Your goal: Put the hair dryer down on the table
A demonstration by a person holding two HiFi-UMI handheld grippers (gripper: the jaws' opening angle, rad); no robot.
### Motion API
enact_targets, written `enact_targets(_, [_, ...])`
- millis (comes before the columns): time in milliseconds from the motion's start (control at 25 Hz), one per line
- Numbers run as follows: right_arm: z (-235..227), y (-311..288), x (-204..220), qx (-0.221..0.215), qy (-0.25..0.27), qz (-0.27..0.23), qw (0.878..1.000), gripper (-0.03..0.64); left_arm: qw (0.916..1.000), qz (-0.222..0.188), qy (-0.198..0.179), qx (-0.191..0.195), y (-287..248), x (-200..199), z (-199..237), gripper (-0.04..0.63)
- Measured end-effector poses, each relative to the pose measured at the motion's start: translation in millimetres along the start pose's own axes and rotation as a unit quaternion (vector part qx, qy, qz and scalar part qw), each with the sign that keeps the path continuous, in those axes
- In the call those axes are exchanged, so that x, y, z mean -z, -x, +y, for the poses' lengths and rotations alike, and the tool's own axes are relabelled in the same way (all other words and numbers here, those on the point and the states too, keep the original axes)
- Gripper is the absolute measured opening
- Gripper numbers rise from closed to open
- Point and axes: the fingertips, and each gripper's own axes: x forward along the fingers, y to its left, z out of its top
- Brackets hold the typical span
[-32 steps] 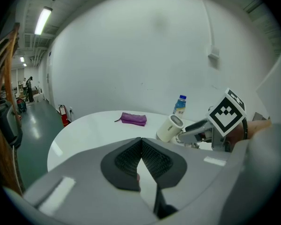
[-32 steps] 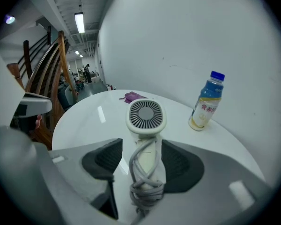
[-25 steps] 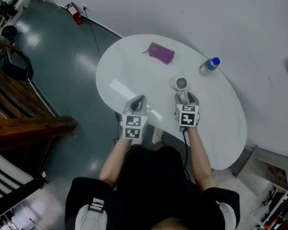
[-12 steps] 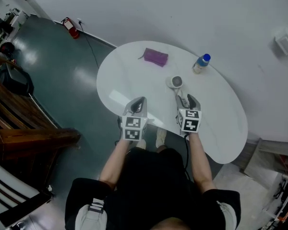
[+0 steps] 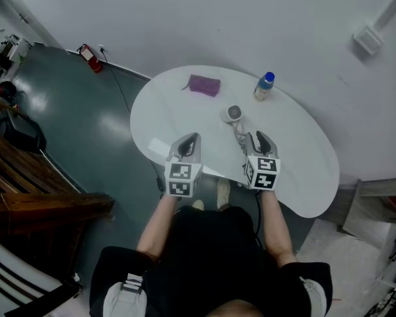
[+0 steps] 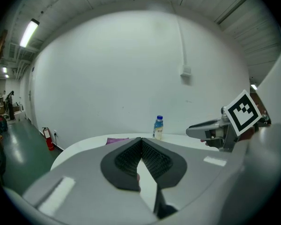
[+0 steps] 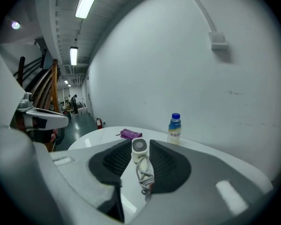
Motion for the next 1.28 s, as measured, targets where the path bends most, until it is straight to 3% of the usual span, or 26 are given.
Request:
enact_targets(600, [20.5, 83.6, -38.3, 0.025, 0.006, -0.094, 0.995, 0.056, 0.9969, -0.056, -0.035, 0.042, 52.0, -43.4, -23.3, 0.005])
enact_targets(1280, [45.9, 146.1, -28.0, 0.038, -0.012, -0.122, 0.992, 0.005, 0.9930, -0.081, -0.047, 0.072, 104.4, -42.1, -41.7, 0.005])
